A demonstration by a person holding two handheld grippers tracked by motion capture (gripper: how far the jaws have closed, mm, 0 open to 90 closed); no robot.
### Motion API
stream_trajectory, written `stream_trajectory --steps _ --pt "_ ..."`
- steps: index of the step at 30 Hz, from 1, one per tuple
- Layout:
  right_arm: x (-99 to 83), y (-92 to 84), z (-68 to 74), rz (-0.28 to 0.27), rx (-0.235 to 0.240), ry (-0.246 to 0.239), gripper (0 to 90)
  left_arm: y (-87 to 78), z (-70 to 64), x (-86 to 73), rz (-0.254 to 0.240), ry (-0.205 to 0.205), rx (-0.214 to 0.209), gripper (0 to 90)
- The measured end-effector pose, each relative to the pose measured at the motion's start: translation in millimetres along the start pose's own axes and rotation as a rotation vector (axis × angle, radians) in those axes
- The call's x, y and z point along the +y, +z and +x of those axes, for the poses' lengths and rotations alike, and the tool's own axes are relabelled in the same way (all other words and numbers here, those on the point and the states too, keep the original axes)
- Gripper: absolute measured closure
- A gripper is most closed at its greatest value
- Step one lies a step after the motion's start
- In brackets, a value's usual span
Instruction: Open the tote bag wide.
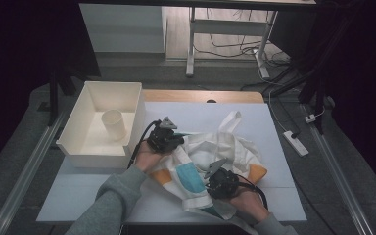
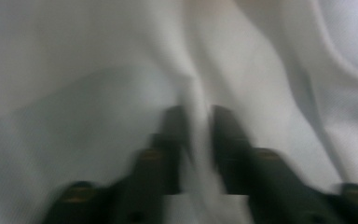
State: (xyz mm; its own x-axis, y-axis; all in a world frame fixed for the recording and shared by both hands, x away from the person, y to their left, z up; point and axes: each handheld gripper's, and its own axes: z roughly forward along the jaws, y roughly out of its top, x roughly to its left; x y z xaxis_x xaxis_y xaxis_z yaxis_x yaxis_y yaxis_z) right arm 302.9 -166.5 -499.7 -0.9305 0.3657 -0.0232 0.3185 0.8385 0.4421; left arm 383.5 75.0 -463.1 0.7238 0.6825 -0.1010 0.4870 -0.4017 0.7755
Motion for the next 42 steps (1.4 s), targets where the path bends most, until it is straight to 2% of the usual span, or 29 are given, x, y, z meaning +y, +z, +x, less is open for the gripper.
stream_trajectory --steps 4,6,7,10,12,14,17,19,21,22,25,27,29,33,35,38,42 --pt "-6.6 -14.5 4.1 -0.035 0.009 0.006 88.7 -5.2 1.9 -0.3 -0.035 -0.01 0.003 83.4" --pt "-11.1 -28.4 8.5 -0.053 0.01 0.004 88.8 -8.1 2.6 -0.7 -0.055 -0.014 0.01 83.6" --pt "-15.2 -44.9 13.7 -0.078 0.02 0.008 88.8 -9.3 3.4 -0.8 -0.063 -0.021 0.003 83.7" --pt "-19.7 -54.8 18.5 -0.083 0.024 0.004 88.8 -10.0 2.4 -0.2 -0.068 -0.017 -0.011 83.8" --pt "-24.4 -52.5 21.4 -0.062 0.032 0.015 88.8 -8.7 -1.6 0.1 -0.065 -0.01 -0.008 83.8" --pt "-28.7 -36.4 18.9 -0.018 0.069 0.026 88.7 -6.5 -3.8 0.6 -0.031 0.004 -0.023 83.5" --pt "-30.0 -29.5 15.6 -0.012 0.078 0.031 88.7 -6.5 -6.6 0.3 -0.006 0.028 -0.055 81.7" --pt "-29.7 -27.4 12.9 -0.012 0.073 0.033 88.7 -9.4 -8.3 1.3 -0.017 0.041 -0.076 72.3" --pt "-29.2 -26.8 11.4 -0.016 0.074 0.03 88.7 -11.8 -9.9 3.9 -0.027 0.045 -0.074 61.0" --pt "-28.9 -26.3 12.1 -0.014 0.069 0.024 88.6 -11.5 -10.6 6.1 -0.021 0.046 -0.075 49.6" --pt "-28.9 -25.5 12.4 -0.014 0.066 0.022 88.7 -10.2 -14.5 13.9 -0.019 0.07 -0.067 46.5" --pt "-29.3 -24.6 11.1 -0.015 0.068 0.026 88.6 -11.6 -18.3 20.2 -0.037 0.082 -0.058 43.8" --pt "-29.6 -24.3 10.6 -0.016 0.071 0.027 88.6 -14.9 -20.1 26.6 -0.048 0.098 -0.07 43.8" --pt "-30.4 -22.9 10.0 -0.018 0.077 0.025 88.6 -25.1 -16.9 38.6 -0.083 0.09 -0.082 44.0" --pt "-30.1 -22.3 9.9 -0.017 0.075 0.023 88.6 -24.5 -16.6 44.9 -0.069 0.1 -0.095 43.8" --pt "-29.5 -22.1 10.2 -0.013 0.073 0.021 88.6 -10.2 -19.1 54.6 -0.03 0.114 -0.124 43.8" --pt "-29.8 -21.8 10.5 -0.015 0.07 0.022 88.6 24.6 -24.3 64.9 0.095 0.165 -0.175 43.7"
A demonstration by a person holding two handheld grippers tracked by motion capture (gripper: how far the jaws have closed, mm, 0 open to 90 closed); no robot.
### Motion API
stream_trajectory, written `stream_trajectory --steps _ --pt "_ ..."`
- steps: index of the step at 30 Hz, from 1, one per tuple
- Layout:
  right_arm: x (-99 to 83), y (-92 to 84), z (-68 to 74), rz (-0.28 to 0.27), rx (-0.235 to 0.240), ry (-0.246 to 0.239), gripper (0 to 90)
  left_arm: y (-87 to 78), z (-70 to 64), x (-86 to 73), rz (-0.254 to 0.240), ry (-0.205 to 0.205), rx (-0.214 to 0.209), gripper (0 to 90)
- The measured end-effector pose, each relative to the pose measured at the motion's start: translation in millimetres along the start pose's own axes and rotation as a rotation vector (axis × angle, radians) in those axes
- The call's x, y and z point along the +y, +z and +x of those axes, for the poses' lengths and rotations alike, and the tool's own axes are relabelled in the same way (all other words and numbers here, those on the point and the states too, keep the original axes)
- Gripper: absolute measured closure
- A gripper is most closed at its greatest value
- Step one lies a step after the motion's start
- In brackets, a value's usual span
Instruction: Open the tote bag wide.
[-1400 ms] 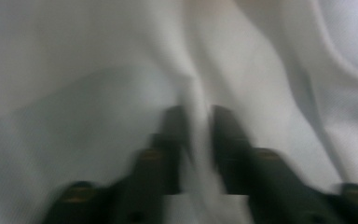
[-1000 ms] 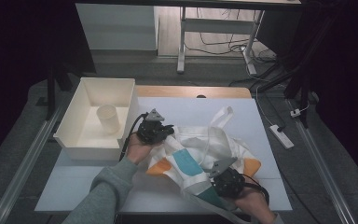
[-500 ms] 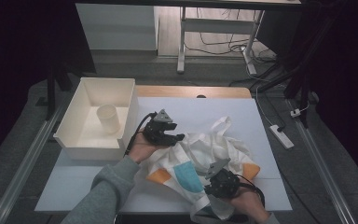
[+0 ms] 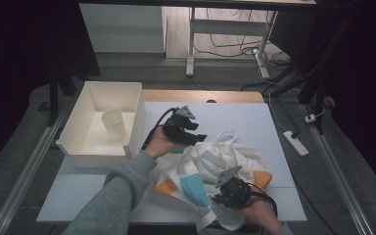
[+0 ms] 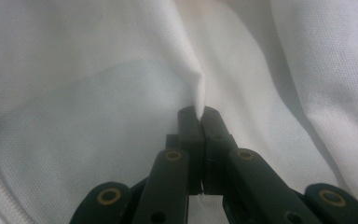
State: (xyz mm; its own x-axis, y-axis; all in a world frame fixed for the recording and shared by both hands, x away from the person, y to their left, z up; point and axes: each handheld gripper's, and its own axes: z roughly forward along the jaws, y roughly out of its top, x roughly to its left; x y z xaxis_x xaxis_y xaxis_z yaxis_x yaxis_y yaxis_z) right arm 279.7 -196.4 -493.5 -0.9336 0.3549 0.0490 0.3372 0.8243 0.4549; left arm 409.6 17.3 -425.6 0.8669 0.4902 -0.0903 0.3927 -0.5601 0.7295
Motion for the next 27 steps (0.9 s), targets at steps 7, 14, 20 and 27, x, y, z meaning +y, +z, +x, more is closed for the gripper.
stream_trajectory --steps 7,14,20,27 --pt "-1.8 0.6 0.9 -0.009 -0.006 0.002 88.6 41.1 5.4 3.5 0.143 0.055 -0.073 46.1" --pt "-2.1 1.2 0.7 -0.011 -0.007 0.005 88.6 50.8 2.2 -6.6 0.237 0.105 -0.129 46.6" --pt "-2.0 1.6 0.8 -0.012 -0.01 0.003 88.6 65.7 -6.3 -14.8 0.337 0.163 -0.128 61.8" --pt "-2.4 0.8 2.4 -0.015 -0.02 -0.001 88.6 65.4 -6.1 -15.7 0.308 0.169 -0.061 87.1"
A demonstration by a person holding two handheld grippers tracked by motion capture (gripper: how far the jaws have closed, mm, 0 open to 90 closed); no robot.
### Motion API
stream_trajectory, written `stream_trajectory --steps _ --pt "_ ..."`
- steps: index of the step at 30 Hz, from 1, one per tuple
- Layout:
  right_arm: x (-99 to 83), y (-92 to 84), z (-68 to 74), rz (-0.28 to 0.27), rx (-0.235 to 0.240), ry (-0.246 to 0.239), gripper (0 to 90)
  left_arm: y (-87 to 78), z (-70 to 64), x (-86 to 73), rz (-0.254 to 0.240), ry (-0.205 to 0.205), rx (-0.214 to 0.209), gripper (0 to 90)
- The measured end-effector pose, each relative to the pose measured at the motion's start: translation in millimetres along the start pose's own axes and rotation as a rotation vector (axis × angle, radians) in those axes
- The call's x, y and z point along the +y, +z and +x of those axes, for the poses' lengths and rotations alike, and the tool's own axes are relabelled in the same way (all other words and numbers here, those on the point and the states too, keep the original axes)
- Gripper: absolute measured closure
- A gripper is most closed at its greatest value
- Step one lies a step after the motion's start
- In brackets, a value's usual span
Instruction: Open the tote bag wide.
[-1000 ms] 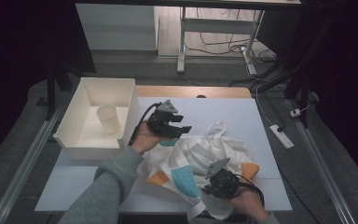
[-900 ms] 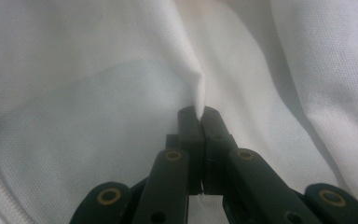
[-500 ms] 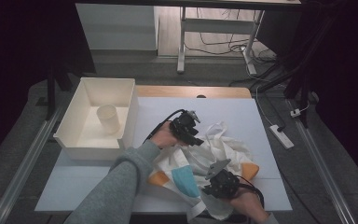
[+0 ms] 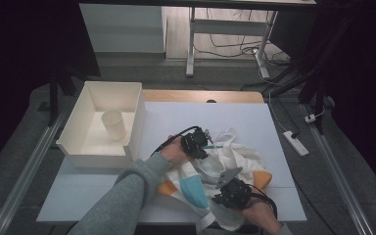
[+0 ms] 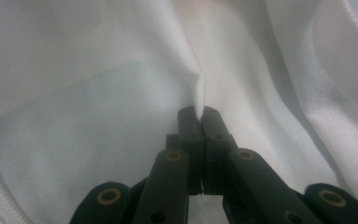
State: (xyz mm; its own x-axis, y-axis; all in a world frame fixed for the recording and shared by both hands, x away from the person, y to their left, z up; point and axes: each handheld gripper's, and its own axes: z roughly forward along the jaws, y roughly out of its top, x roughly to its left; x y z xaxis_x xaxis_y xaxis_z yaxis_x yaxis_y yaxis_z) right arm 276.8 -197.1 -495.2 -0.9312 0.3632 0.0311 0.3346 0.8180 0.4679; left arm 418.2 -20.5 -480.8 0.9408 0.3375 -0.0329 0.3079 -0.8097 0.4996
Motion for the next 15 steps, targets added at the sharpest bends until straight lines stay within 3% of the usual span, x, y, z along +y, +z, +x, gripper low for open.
stream_trajectory --steps 7,15 --pt "4.8 -3.4 9.3 -0.012 -0.025 -0.025 88.7 -23.6 7.0 -1.1 -0.115 -0.047 0.099 87.7" --pt "14.7 -5.7 23.9 -0.011 -0.046 -0.059 88.7 -46.6 33.0 -11.0 -0.249 -0.185 0.219 87.8"
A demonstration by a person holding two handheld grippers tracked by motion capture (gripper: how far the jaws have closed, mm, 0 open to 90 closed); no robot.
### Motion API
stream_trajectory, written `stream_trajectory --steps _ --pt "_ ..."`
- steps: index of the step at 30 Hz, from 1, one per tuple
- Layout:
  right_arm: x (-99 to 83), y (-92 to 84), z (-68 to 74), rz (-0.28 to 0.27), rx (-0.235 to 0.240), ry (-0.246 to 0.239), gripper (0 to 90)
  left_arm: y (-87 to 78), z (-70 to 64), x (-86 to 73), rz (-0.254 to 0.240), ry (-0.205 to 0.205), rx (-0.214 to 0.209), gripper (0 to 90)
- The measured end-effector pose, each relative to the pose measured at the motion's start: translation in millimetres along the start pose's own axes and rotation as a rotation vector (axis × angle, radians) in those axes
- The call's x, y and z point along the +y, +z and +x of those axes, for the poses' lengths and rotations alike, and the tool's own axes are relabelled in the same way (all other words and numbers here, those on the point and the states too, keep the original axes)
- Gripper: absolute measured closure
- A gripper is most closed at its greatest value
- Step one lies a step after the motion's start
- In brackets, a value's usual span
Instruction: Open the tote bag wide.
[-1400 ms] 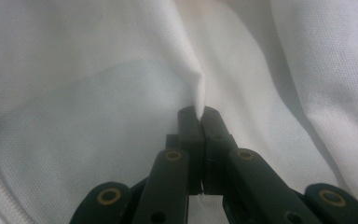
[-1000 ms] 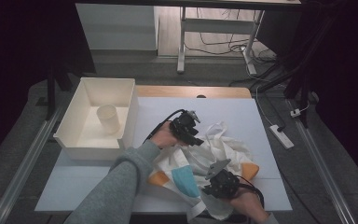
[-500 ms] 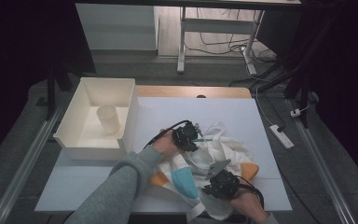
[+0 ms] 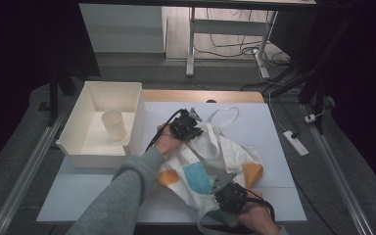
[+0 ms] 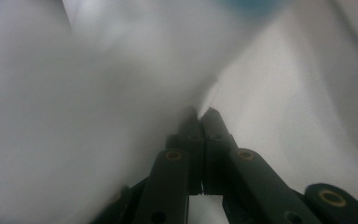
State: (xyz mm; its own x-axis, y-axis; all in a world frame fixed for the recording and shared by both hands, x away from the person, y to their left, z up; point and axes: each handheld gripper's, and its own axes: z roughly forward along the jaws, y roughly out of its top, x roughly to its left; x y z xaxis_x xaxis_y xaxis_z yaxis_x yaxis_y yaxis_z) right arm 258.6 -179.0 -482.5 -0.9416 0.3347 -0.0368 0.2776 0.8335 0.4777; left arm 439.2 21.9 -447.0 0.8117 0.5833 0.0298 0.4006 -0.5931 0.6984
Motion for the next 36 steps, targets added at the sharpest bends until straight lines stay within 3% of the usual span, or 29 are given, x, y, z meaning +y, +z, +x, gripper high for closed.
stream_trajectory --steps 2,5,9,13,19,21,24,29,32,36 --pt "1.9 -0.1 3.0 0.0 0.004 0.005 88.7 -3.9 6.2 0.9 -0.018 -0.02 0.011 87.8" --pt "4.1 0.7 4.1 0.002 0.0 0.003 88.7 -6.4 8.5 4.0 -0.032 -0.018 0.032 87.8" --pt "4.5 3.3 -6.1 -0.008 -0.013 0.038 88.7 -2.4 10.1 6.7 -0.029 -0.025 0.078 87.7" --pt "3.4 6.8 -19.9 -0.026 -0.005 0.09 88.6 6.0 14.9 3.1 -0.006 -0.054 0.06 87.6" --pt "-1.6 11.8 -27.3 -0.048 0.016 0.123 87.0 14.4 11.4 -6.3 0.035 -0.04 0.024 86.7" --pt "-3.0 10.3 -27.6 -0.066 0.002 0.126 76.1 12.5 10.2 -9.1 0.026 -0.04 0.004 84.6" --pt "-5.9 1.9 -27.9 -0.124 -0.027 0.144 66.3 4.7 9.7 -10.8 -0.007 -0.045 -0.026 68.0" --pt "-7.1 -29.4 -30.9 -0.283 -0.098 0.206 59.6 -19.0 5.4 -6.5 -0.084 -0.059 -0.05 53.9" --pt "-9.5 -44.7 -33.2 -0.329 -0.147 0.216 56.7 -39.1 -1.7 -4.4 -0.113 -0.048 -0.08 47.0" --pt "-15.0 -57.2 -43.2 -0.358 -0.192 0.27 52.4 -61.5 -19.8 -10.5 -0.099 -0.011 -0.126 42.4"
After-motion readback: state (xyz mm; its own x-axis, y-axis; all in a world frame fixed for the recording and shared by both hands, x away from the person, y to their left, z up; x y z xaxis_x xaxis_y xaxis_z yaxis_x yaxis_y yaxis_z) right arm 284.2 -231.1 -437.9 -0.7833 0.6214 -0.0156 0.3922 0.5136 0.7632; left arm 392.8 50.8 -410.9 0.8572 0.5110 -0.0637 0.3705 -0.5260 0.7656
